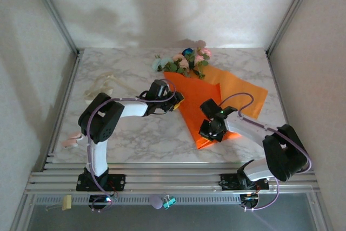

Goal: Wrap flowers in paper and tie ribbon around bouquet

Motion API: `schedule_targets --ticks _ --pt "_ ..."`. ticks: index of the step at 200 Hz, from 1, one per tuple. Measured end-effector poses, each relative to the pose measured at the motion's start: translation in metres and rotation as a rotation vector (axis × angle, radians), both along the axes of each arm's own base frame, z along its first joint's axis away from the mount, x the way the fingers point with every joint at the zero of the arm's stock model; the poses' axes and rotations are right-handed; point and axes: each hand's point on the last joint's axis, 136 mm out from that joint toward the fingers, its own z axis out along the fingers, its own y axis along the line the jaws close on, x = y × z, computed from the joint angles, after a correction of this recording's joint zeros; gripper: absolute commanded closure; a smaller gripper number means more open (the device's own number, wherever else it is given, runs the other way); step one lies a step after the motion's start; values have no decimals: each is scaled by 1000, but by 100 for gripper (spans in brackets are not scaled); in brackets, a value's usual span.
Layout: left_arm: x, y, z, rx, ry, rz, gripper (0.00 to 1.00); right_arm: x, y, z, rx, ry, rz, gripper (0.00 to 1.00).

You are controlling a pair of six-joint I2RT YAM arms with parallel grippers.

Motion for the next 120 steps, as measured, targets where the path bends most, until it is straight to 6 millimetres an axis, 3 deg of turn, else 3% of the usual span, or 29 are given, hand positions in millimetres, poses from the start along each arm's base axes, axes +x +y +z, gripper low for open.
schedule_targets --ticks 20,60,120 --pt "-2 1 1 11 -7 -8 57 1 -11 -13 -3 23 -35 92" --pt "-8 6 4 30 -32 -28 58 -1 -7 -18 67 12 -38 92" --pt "-14 13 -8 100 -64 -53 60 -4 -7 -21 149 -1 -79 92"
